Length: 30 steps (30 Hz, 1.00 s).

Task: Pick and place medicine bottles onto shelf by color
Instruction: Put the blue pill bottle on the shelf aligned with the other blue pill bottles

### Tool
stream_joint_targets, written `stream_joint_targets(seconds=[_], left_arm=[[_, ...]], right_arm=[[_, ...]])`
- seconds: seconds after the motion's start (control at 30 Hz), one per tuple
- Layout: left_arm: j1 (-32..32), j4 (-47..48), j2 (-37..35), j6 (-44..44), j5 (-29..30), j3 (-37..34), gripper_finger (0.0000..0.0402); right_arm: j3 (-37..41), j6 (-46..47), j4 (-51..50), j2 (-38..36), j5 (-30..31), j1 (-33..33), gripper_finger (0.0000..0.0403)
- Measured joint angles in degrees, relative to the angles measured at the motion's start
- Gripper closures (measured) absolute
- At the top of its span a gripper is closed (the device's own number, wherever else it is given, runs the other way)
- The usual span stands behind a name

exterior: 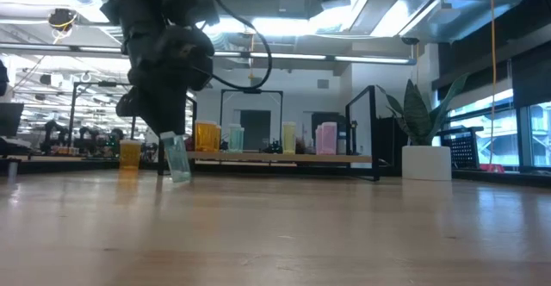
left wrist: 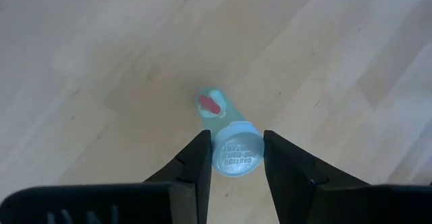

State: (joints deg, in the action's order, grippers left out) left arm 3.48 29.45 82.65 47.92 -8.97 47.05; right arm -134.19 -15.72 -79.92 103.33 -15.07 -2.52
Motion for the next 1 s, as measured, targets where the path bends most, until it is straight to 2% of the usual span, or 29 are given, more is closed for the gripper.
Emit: stream_joint_targets(seconds=[0.23,0.47,0.7,0.8,1.0], left_arm=[[2.08,0.38,0.0,0.14,-0.02,0.32,0.0296],[3.02,1.72,-0.02,-1.81,0.9,4.86,0.0296],[3.81,9.9,0.05,-1.58,2.19,8.35,0.0296],[3.63,12.92,1.34,-0.41,1.97,8.56,0.0296],[2.6,12.34,5.04,1.46,-0.01,8.52,0.0296]], right_arm=[[-0.02,0.39,0.52,0.0,0.0,0.0,0.0205],[0.0,0.39,0.52,0.0,0.0,0.02,0.0205],[-0.02,0.4,0.54,0.0,0.0,0.02,0.0205],[-0.02,0.41,1.04,0.0,0.0,0.02,0.0205],[-0.02,0.41,2.5,0.0,0.01,0.02,0.0205]])
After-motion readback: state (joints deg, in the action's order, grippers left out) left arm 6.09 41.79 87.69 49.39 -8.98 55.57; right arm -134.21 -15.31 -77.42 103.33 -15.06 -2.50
